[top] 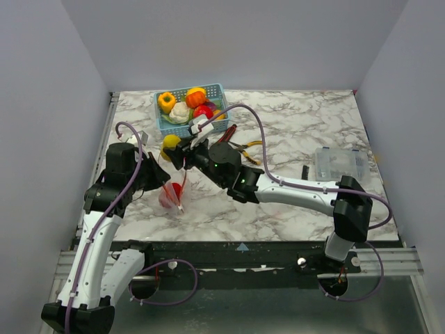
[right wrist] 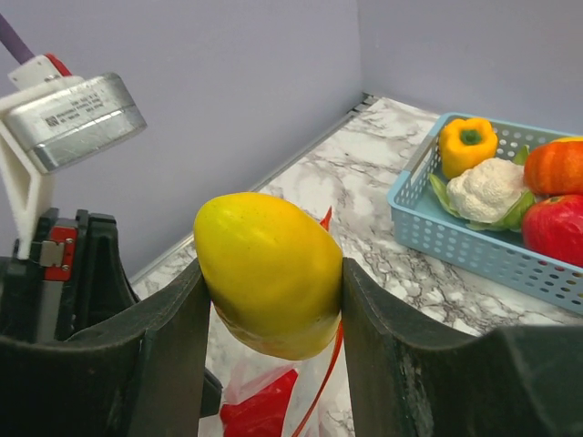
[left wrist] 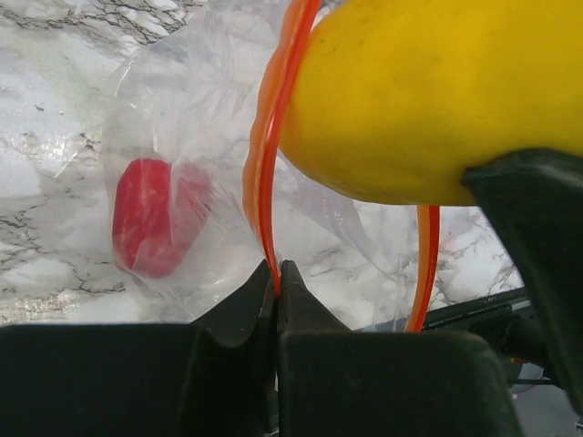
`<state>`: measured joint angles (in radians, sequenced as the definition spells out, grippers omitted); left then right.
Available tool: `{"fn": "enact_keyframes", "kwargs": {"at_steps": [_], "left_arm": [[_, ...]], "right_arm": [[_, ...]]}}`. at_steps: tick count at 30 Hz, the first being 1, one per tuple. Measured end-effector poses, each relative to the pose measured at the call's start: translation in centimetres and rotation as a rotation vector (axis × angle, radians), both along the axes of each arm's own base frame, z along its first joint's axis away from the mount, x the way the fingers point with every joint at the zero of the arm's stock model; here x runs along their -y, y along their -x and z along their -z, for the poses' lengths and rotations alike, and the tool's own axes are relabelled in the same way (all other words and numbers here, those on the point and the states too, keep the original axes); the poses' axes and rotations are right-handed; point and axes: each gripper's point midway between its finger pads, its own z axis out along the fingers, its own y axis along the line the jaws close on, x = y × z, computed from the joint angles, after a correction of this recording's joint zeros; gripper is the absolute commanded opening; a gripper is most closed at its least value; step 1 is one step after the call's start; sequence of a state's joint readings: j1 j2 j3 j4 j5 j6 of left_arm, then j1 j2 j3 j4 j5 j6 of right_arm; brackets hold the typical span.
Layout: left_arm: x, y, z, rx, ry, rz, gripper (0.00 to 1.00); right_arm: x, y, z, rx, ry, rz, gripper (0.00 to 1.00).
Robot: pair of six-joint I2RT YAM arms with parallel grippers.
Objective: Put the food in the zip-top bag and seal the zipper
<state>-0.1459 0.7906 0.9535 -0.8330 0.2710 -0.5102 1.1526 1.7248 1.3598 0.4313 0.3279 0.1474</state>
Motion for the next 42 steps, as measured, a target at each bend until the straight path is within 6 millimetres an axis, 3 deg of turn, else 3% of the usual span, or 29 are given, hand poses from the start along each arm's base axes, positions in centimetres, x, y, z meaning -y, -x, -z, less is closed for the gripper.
{"fn": "enact_keyframes", "kwargs": {"at_steps": [4,8,26,35,39,42], "left_arm": [[-0.2,0.0,-0.1,0.0,-0.003,-0.014,0.0],[-0.4,-0.1,-0.5,0.003,-0.007,-0.026,0.0],[-1.3,-0.5,-0.5,-0.002,-0.033,-0.081,0.0],[-3.7,-0.6,0.5,0.025,-0.122,-0.192,0.0],[-4.1,-0.9,0.4,0.04,-0.138,-0.204,0.0],[-4.3,-1.2,0.4,0.048,-0.149,-0.215,0.0]], "right_arm": [[-0.3,-0.5,1.3,0.002,0.034,0.025,0.76],[-0.5,-0.7,2.1,-0.007,0.051,0.035,0.84],[-0.7,-0.8,0.2,-0.056,-0.018,0.048,0.83],[0.6,-2.5,-4.4,-0.054,-0.116,0.173,0.83],[1.3,-4.0,-6.7,-0.037,-0.165,0.218,0.83],[1.6,-5.9,-7.3,-0.029,-0.181,0.251,0.83]]}}
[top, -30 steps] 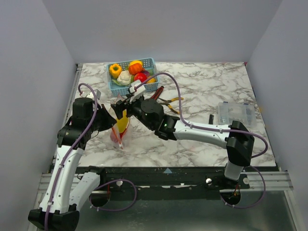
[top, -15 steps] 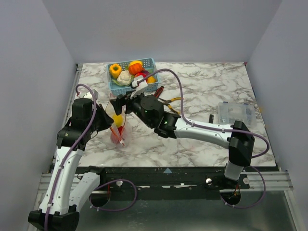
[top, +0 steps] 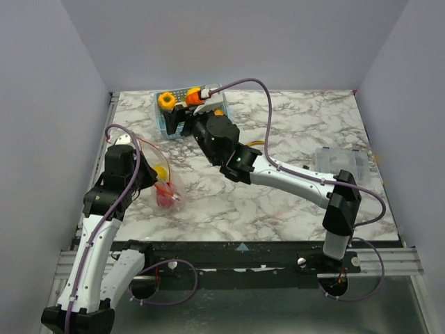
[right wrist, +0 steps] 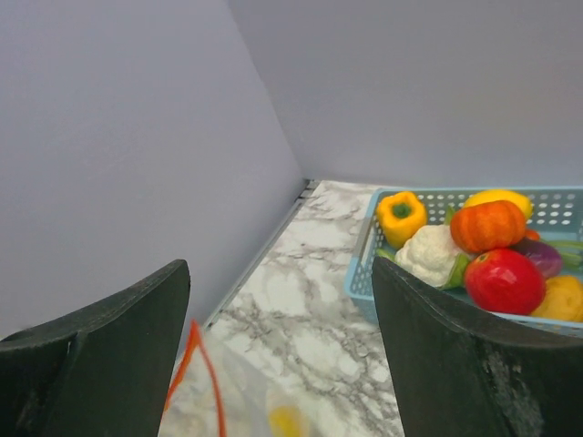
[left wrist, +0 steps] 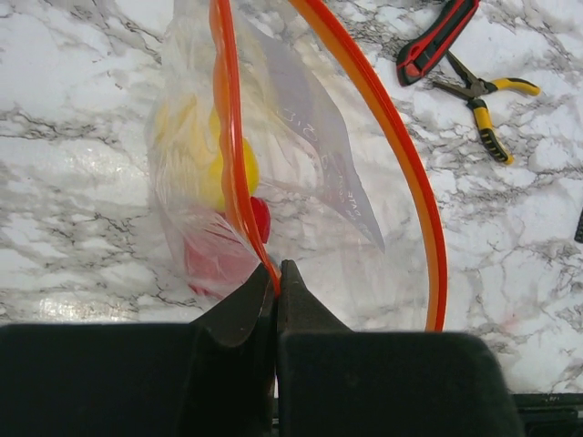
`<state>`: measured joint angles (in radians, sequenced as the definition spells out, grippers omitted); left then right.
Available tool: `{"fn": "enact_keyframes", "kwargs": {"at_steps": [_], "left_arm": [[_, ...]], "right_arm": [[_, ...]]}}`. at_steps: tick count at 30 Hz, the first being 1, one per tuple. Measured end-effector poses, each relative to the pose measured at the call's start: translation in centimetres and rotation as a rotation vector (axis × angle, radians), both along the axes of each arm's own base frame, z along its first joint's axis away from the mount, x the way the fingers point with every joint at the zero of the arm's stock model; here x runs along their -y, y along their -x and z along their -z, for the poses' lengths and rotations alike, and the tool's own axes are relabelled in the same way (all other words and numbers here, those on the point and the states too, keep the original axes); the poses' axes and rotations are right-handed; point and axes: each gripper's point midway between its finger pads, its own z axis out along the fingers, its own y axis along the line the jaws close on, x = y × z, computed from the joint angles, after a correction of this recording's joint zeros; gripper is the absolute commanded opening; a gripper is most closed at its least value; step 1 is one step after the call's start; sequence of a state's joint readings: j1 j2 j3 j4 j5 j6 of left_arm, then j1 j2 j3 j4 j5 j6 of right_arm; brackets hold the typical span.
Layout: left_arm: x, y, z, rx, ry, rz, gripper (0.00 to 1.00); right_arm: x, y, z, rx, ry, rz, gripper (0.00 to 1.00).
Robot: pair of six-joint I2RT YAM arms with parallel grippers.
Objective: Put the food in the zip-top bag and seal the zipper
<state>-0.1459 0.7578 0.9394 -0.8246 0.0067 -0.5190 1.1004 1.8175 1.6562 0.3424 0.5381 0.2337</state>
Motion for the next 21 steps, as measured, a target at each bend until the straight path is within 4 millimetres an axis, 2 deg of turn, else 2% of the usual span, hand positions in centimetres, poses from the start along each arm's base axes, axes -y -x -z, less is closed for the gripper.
{"fn": "enact_keyframes", "kwargs": {"at_steps": [3,5,6,8,13,17,21], "left_arm": [[-0.3,-0.4,0.0,0.005,-0.016,-0.015,0.0],[-0.5,-0.6,0.2,0.006,-0.026,-0.024,0.0],[-0.6,-0.7,0.4,0.004,-0.03,-0.028,0.0],[-0.8,-0.9,0.7,0.003,-0.037,-0.033,0.0],[-1.1,-1.4,2.1,-0.016,-0.056,-0.045,0.0],[-1.3,-1.8,3.0,-0.039,-0.072,-0.051,0.0],[-1.3,-2.1,3.5,-0.044,-0.081,-0.05,0.0]], "right_arm": [[0.5,-3.0,1.1,-0.008,0.014,0.05,0.83],[0.6,-4.8,2.6,-0.023,0.038,0.076,0.83],[1.3,-6.5,3.5,-0.032,0.053,0.104,0.83],[1.8,-8.6,5.5,-0.055,0.089,0.135,0.84],[2.8,-13.4,9.3,-0.1,0.154,0.195,0.9],[3.0,-16.0,11.2,-0.118,0.177,0.209,0.95],[2.4,-17.6,12.8,-0.133,0.197,0.192,0.98]]}}
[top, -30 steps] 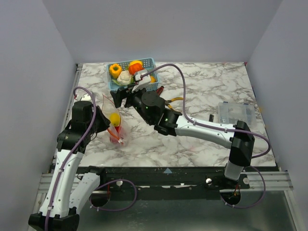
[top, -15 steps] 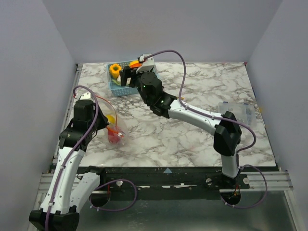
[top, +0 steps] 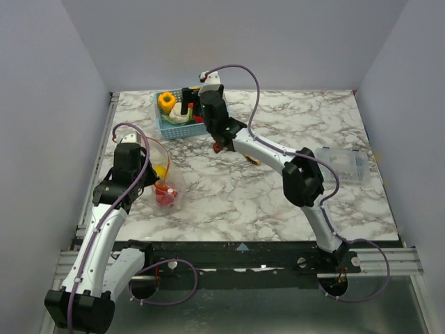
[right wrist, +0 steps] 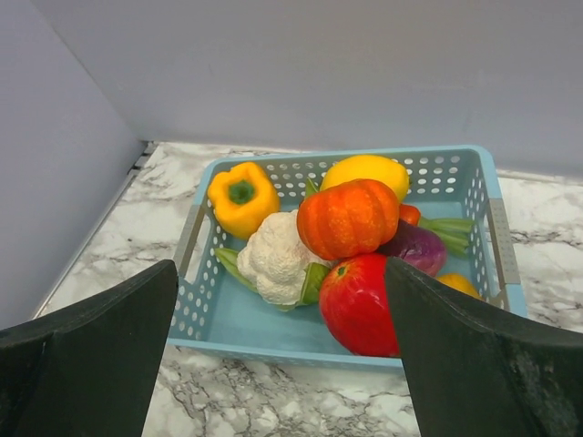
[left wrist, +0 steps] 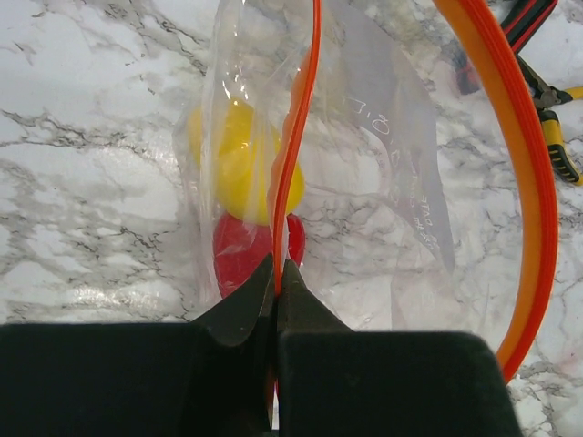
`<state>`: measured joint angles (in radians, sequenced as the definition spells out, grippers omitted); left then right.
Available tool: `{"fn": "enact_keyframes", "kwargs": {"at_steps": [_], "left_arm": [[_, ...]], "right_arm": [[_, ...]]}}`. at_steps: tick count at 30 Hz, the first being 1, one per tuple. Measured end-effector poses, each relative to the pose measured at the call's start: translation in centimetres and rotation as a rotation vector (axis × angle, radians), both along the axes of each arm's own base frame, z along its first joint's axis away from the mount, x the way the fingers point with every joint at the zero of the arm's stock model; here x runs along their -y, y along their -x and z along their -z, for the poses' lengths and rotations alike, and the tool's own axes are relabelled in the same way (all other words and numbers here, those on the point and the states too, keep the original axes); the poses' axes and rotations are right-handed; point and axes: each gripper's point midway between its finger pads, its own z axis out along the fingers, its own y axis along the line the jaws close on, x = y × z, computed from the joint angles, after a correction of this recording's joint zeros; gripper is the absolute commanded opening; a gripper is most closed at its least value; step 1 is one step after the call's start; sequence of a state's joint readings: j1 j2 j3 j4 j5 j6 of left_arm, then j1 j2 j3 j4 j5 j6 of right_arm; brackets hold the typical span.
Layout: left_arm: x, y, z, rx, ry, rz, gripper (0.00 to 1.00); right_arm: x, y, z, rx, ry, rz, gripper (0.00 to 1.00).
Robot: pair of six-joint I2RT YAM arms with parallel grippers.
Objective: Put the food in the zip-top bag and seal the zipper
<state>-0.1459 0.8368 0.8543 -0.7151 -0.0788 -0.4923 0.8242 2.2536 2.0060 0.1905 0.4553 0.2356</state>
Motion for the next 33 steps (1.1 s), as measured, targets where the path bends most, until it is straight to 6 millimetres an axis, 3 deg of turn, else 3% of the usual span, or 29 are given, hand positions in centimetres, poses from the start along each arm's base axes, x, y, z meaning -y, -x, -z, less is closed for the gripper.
{"fn": "enact_keyframes", "kwargs": {"at_steps": [7,22,28,33], "left_arm": [[0.0,-0.4,0.0,0.01,-0.01,0.008,0.0],[-0.2,-0.6,0.2,0.016,-0.024,0.01,0.0],[-0.2,-0.6,0.2,0.018,-0.028,0.013,0.0],[-0.9,-0.5,0.0,0.024,-0.05,-0.017,0.0]], "right_arm": [[-1.0,-1.9,3.3,-0.031,0.036,-0.01,1.0],[0.0,-5.8,12.3,-0.077,0.23,0.037,0.96],[0.9,-6.3,14.5,-0.098,0.291,0.06,0.78],[0.6,-6.6,14.5,-0.095,0.281,0.06,0.46]]}}
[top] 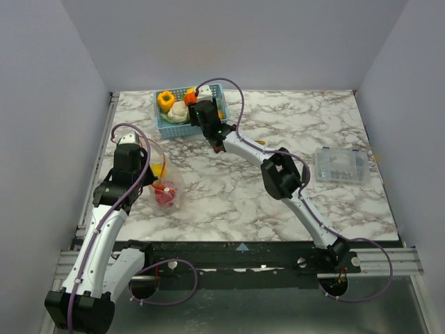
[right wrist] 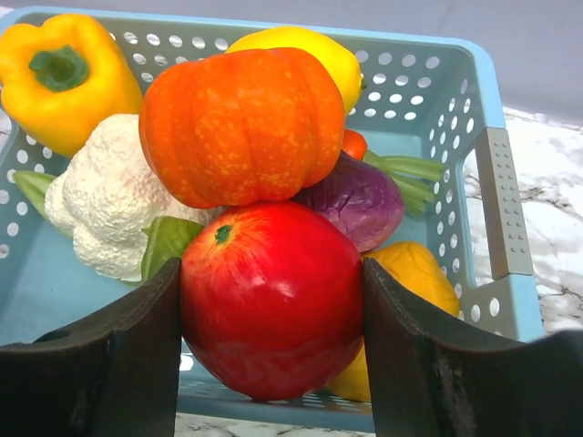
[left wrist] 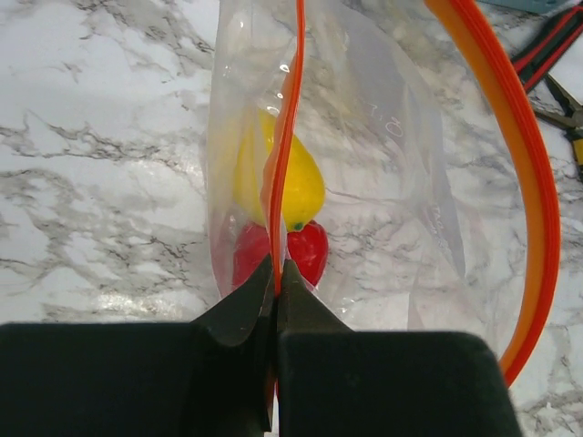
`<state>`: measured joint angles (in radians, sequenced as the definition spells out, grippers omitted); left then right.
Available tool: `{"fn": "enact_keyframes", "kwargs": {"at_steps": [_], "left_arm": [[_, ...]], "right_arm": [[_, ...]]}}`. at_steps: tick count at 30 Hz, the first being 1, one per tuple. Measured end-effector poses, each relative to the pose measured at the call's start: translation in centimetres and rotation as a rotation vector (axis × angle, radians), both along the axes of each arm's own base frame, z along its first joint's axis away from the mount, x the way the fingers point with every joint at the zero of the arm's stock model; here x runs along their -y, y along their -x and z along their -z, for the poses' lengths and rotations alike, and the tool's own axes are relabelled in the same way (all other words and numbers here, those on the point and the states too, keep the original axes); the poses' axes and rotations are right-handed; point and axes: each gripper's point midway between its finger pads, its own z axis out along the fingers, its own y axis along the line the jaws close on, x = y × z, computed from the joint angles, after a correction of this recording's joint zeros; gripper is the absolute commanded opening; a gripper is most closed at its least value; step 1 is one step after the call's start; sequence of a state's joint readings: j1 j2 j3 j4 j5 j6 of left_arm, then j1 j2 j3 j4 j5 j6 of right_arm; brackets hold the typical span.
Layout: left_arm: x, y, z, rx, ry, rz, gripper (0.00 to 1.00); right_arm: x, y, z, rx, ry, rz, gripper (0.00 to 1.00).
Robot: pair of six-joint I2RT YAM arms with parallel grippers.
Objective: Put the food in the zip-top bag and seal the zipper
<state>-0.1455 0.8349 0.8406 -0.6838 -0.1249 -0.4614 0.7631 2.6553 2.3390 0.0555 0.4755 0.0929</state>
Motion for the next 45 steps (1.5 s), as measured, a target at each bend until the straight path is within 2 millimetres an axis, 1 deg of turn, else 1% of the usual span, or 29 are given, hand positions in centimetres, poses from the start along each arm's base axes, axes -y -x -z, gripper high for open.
{"fn": "enact_keyframes", "kwargs": {"at_steps": [3,5,7,9,11,13,14,16,19,21,23,24,26,28,30,33,36,38,39,43,45], "left_arm": [[-1.0,0.4,0.0,-0.006,-0.031,-0.042,0.0],[-1.8,0.8,-0.6,-0.014,-0.062,-0.076,0.0],[-2.6,1.1,-1.8,-0.002,-0.085,-0.107,0.0],[-3.3,1.3,-3.5,0.024,-0.106,-0.142,0.0],[-4.0,1.6,-4.7,0.045,-0.122,-0.168,0.0],[-4.7,2.0,-5.7,0.058,-0.144,-0.199,0.0],[-5.0,2.1,-6.2,0.062,-0.154,-0.214,0.0],[-5.4,2.2,-6.4,0.058,-0.168,-0.229,0.0],[-4.9,2.0,-5.7,0.03,-0.163,-0.203,0.0],[-3.6,1.2,-4.7,0.01,-0.125,-0.144,0.0],[-1.6,0.5,-2.8,-0.019,-0.065,-0.061,0.0],[-0.7,0.2,-1.7,-0.04,-0.037,-0.023,0.0],[0.7,0.1,0.0,-0.071,0.01,0.037,0.0],[2.0,0.1,1.1,-0.086,0.057,0.093,0.0],[2.7,0.0,1.0,-0.074,0.083,0.122,0.0],[3.4,-0.5,-0.1,-0.024,0.109,0.152,0.0],[3.7,-0.7,-0.7,0.007,0.123,0.17,0.0],[3.9,-0.8,-0.9,0.015,0.128,0.179,0.0],[4.0,-0.8,-0.9,0.015,0.129,0.181,0.0],[4.0,-0.8,-1.0,0.017,0.13,0.184,0.0],[4.0,-0.8,-1.0,0.019,0.129,0.184,0.0]], "right_arm": [[-0.2,0.1,0.1,-0.009,-0.02,-0.006,0.26],[-0.4,0.1,0.0,-0.014,-0.03,-0.012,0.15],[-0.4,0.1,-0.1,-0.02,-0.041,-0.014,0.07],[-0.3,0.3,-0.4,-0.032,-0.053,-0.016,0.01],[-0.3,0.6,-1.1,-0.044,-0.074,-0.025,0.01],[-0.3,1.2,-2.2,-0.056,-0.097,-0.036,0.01],[-0.3,1.6,-3.0,-0.062,-0.115,-0.043,0.0],[-0.3,2.4,-4.9,-0.065,-0.153,-0.06,0.0],[-0.2,3.5,-8.4,-0.059,-0.22,-0.086,0.01],[-0.1,4.4,-10.5,-0.058,-0.263,-0.107,0.0],[0.1,5.6,-12.3,-0.065,-0.303,-0.135,0.01],[0.2,6.3,-12.9,-0.072,-0.321,-0.151,0.01],[0.3,7.9,-13.8,-0.095,-0.36,-0.196,0.01],[0.2,9.9,-14.3,-0.13,-0.408,-0.256,0.01],[0.0,12.0,-14.3,-0.17,-0.463,-0.323,0.01],[-0.7,15.5,-13.9,-0.233,-0.557,-0.435,0.01],[-1.5,19.6,-13.3,-0.287,-0.652,-0.546,0.01],[-2.2,22.3,-13.3,-0.303,-0.717,-0.62,0.0],[-2.7,23.8,-13.5,-0.303,-0.757,-0.665,0.01],[-4.3,27.9,-15.0,-0.257,-0.855,-0.793,0.01],[-4.8,29.3,-15.8,-0.226,-0.885,-0.835,0.01]]}}
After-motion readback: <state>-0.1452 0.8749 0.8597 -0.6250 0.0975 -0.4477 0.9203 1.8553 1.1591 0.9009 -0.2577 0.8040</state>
